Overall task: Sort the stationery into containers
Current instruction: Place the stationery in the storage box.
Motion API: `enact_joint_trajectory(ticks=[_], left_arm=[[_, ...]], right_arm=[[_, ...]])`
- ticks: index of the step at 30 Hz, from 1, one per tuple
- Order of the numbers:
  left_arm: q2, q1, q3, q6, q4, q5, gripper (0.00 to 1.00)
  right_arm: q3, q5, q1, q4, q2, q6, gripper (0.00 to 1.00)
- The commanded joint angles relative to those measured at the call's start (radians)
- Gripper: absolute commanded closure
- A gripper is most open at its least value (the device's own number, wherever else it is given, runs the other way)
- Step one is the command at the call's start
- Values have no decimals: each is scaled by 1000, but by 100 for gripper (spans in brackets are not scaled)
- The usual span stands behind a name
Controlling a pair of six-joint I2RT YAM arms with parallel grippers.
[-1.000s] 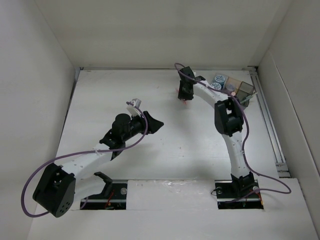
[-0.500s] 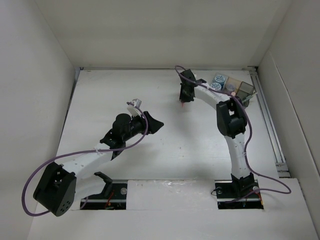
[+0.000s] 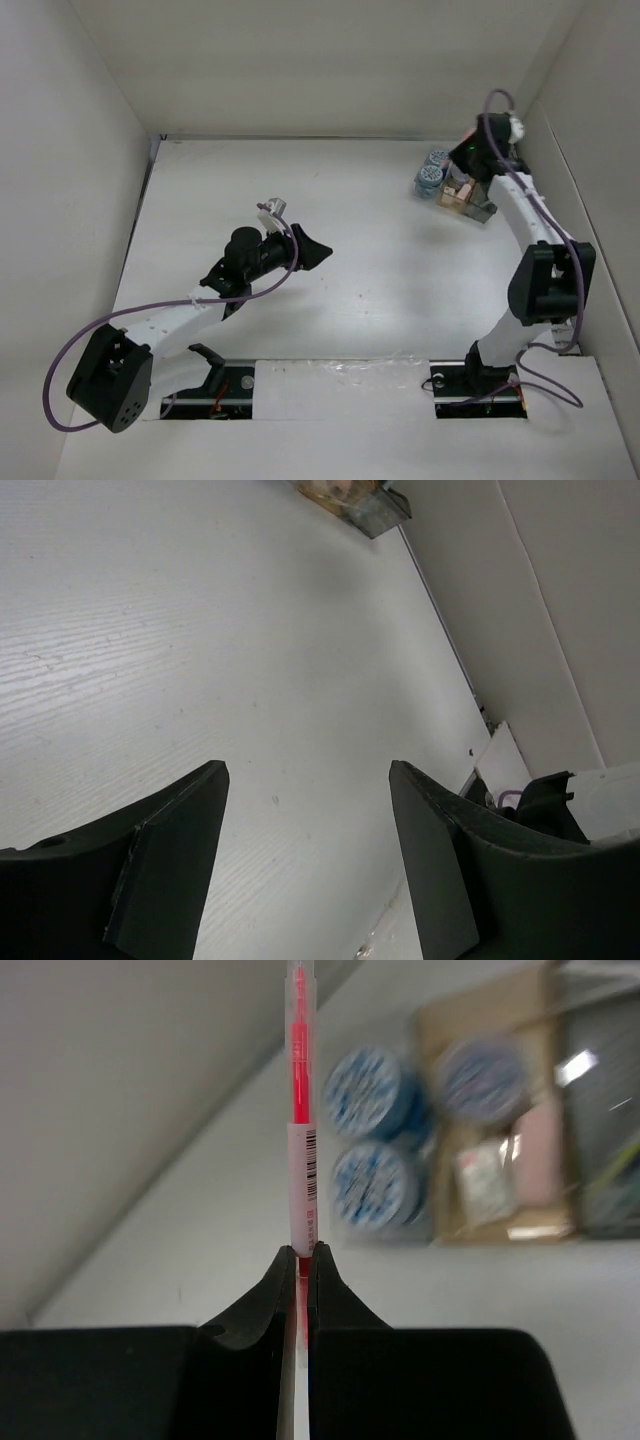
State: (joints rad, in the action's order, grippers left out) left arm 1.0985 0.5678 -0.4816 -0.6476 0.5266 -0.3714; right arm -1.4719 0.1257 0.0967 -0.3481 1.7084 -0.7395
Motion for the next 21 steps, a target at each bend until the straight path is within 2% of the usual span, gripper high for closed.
enact_joint_trajectory(ticks=[1,3,6,9,21], left_arm=[[-14,1,-9,6,52,-32,37],[-25,1,0,6,61,-32,36],[-45,1,0,6,61,-32,35],[-45,1,9,6,61,-32,35],[-78,1,18,6,61,-23,33]], right_arm=[[48,103,-144,54,-27,-146,100],[35,138,-219,35,-17,-146,100],[-10,207,-253,-6,46,-156,100],[-42,265,-262,-52,112,-156,100],[-22,373,-262,-46,206,-156,100]])
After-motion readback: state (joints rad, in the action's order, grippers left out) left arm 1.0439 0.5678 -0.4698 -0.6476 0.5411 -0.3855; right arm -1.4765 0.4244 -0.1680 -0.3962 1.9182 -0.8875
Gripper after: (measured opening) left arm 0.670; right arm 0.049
